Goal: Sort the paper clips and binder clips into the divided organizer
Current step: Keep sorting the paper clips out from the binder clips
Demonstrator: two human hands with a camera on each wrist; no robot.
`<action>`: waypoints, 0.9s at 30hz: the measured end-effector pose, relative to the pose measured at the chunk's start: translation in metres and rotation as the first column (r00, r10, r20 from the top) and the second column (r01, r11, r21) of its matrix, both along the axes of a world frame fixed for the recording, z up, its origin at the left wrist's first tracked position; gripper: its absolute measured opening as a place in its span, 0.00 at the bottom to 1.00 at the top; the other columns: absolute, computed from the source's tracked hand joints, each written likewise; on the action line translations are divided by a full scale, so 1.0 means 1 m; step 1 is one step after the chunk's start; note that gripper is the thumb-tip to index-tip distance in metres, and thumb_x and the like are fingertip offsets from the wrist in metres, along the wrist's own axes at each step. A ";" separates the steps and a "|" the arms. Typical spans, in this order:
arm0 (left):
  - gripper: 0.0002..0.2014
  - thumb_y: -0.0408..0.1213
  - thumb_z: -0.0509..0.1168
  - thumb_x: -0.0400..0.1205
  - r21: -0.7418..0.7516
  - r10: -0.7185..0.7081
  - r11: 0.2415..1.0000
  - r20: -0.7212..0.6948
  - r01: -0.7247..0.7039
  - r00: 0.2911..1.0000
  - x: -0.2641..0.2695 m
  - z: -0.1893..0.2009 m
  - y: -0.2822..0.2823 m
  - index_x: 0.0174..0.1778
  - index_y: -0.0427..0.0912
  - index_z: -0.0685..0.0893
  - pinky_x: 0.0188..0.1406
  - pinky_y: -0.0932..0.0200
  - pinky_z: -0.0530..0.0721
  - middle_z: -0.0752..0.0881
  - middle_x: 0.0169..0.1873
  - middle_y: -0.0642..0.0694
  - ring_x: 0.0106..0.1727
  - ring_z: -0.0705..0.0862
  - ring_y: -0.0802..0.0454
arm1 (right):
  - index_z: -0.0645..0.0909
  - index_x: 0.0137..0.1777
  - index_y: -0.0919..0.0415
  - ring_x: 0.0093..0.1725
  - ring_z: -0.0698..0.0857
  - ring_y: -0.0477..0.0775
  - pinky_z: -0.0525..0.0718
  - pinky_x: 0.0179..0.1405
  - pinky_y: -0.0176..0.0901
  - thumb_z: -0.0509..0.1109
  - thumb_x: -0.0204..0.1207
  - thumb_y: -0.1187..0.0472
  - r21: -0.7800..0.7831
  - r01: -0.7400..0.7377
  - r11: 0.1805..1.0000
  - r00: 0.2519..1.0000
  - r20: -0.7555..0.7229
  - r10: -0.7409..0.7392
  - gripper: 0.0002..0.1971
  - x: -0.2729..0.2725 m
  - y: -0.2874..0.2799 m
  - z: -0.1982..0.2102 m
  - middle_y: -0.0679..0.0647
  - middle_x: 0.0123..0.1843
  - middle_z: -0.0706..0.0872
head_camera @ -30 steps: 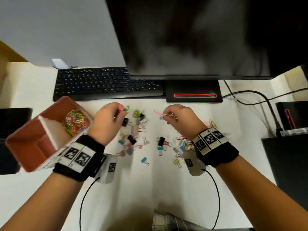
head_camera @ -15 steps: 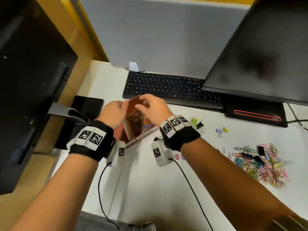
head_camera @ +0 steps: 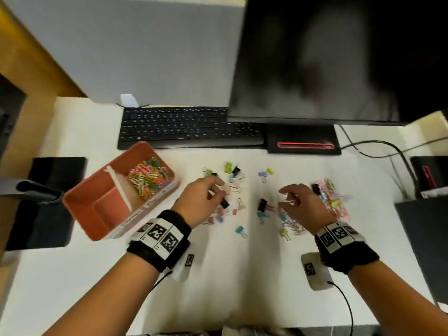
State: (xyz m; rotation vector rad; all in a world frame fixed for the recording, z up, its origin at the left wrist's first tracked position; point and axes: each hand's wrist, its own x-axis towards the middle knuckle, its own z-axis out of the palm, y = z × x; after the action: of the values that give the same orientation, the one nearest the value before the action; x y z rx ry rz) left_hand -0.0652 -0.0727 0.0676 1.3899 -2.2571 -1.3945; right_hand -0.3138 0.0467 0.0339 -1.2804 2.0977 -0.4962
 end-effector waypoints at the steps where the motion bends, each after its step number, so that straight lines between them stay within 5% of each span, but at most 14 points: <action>1: 0.10 0.38 0.65 0.80 0.031 -0.026 0.999 -0.008 0.026 1.000 -0.017 -0.006 0.009 0.57 0.46 0.80 0.26 0.76 0.76 0.84 0.47 0.48 0.36 0.83 0.54 | 0.81 0.54 0.50 0.38 0.79 0.42 0.77 0.44 0.42 0.77 0.68 0.62 0.023 0.027 0.999 1.000 -0.007 -0.027 0.15 -0.014 0.013 -0.004 0.44 0.42 0.77; 3: 0.15 0.38 0.67 0.78 0.014 -0.112 0.994 0.051 0.112 0.992 -0.050 -0.021 0.025 0.61 0.46 0.78 0.37 0.76 0.76 0.81 0.53 0.46 0.42 0.83 0.53 | 0.81 0.59 0.53 0.45 0.81 0.46 0.80 0.50 0.44 0.79 0.66 0.56 0.070 0.053 0.996 0.999 -0.014 -0.052 0.20 -0.036 0.032 -0.010 0.48 0.52 0.79; 5: 0.21 0.38 0.68 0.77 -0.010 -0.194 0.980 0.117 0.196 0.974 -0.077 -0.035 0.038 0.65 0.47 0.75 0.53 0.65 0.77 0.77 0.59 0.43 0.52 0.81 0.49 | 0.80 0.63 0.53 0.54 0.81 0.52 0.80 0.60 0.46 0.80 0.64 0.53 0.109 0.053 0.993 0.998 -0.026 -0.050 0.25 -0.050 0.042 -0.014 0.52 0.61 0.76; 8: 0.25 0.36 0.69 0.74 -0.034 -0.248 0.964 0.224 0.262 0.942 -0.106 -0.054 0.048 0.68 0.47 0.73 0.64 0.58 0.73 0.74 0.64 0.42 0.63 0.76 0.45 | 0.79 0.66 0.52 0.63 0.79 0.60 0.77 0.67 0.48 0.79 0.65 0.58 0.137 -0.019 0.990 0.997 -0.072 0.029 0.27 -0.062 0.041 -0.018 0.58 0.67 0.74; 11: 0.22 0.33 0.69 0.73 -0.045 -0.245 0.961 0.311 0.272 0.918 -0.120 -0.067 0.052 0.64 0.44 0.78 0.61 0.60 0.74 0.75 0.60 0.42 0.60 0.78 0.44 | 0.79 0.65 0.49 0.65 0.77 0.59 0.76 0.67 0.47 0.77 0.67 0.59 0.165 -0.076 0.983 0.994 -0.062 0.087 0.25 -0.068 0.035 -0.023 0.58 0.68 0.73; 16: 0.12 0.31 0.74 0.71 -0.038 -0.111 0.992 0.235 0.123 0.966 -0.123 -0.077 0.048 0.51 0.39 0.85 0.54 0.57 0.80 0.79 0.49 0.42 0.48 0.82 0.44 | 0.84 0.57 0.55 0.60 0.79 0.56 0.78 0.65 0.43 0.75 0.70 0.63 0.086 -0.115 0.990 0.993 -0.022 0.118 0.15 -0.077 0.028 -0.029 0.57 0.59 0.78; 20: 0.07 0.26 0.71 0.73 -0.127 0.021 0.992 0.229 0.008 0.973 -0.116 -0.079 0.041 0.46 0.35 0.87 0.48 0.70 0.69 0.82 0.47 0.40 0.44 0.78 0.50 | 0.86 0.53 0.57 0.54 0.82 0.55 0.82 0.61 0.47 0.74 0.72 0.63 0.027 -0.099 0.995 0.993 0.062 0.097 0.10 -0.092 0.029 -0.029 0.57 0.55 0.81; 27: 0.10 0.25 0.65 0.75 -0.388 0.108 0.921 0.216 -0.017 0.970 -0.114 -0.074 0.037 0.50 0.38 0.86 0.55 0.50 0.80 0.83 0.50 0.39 0.52 0.80 0.41 | 0.85 0.52 0.59 0.36 0.78 0.42 0.83 0.50 0.41 0.74 0.71 0.64 -0.110 0.090 0.990 0.995 0.053 -0.084 0.09 -0.127 0.023 -0.027 0.50 0.44 0.79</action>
State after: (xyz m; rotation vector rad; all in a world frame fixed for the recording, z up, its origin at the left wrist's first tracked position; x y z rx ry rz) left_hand -0.1789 -0.0361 -0.0064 1.5314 -2.4283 -0.7388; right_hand -0.4406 0.0699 0.0066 -1.2299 2.1177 -0.6848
